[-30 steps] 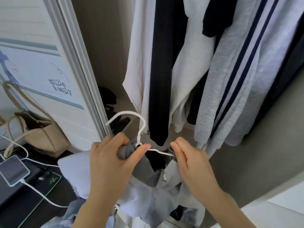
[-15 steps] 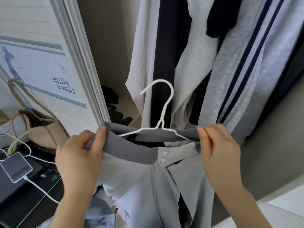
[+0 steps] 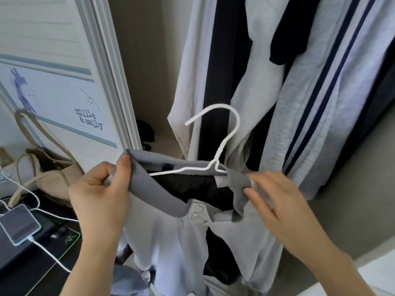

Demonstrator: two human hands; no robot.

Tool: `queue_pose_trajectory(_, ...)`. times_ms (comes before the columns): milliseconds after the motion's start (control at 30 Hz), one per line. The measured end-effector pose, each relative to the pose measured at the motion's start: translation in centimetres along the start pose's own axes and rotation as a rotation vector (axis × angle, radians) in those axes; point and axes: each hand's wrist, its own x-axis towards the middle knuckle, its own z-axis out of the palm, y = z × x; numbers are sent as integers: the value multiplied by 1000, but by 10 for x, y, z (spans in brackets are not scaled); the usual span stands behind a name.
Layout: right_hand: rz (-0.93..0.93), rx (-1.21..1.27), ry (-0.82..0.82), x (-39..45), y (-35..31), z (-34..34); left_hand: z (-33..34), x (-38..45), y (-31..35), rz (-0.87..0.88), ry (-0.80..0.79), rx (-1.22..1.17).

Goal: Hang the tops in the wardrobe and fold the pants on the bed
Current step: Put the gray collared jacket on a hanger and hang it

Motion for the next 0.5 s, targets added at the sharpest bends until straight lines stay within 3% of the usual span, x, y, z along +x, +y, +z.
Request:
queue_pose_trajectory(100, 10, 78, 41, 2, 2, 4, -1, 8, 0, 37, -91, 28)
queue_pose_trajectory(200, 27, 110, 105, 9, -3, 3, 5, 7, 6, 290, -220, 354)
queue_pose_trajectory(267, 28, 83, 81, 13, -8, 2, 11, 4, 10, 346, -229, 517)
queue_pose_trajectory(367, 11, 175, -4, 19, -9, -4, 12, 7, 8, 317, -232, 460)
queue_pose_trajectory(433, 4, 260, -53, 22, -4, -14, 9, 15, 4, 193, -196, 326)
queue_pose_trajectory(500, -17, 195, -33, 25, 3, -26, 8, 28, 3, 77, -124, 202)
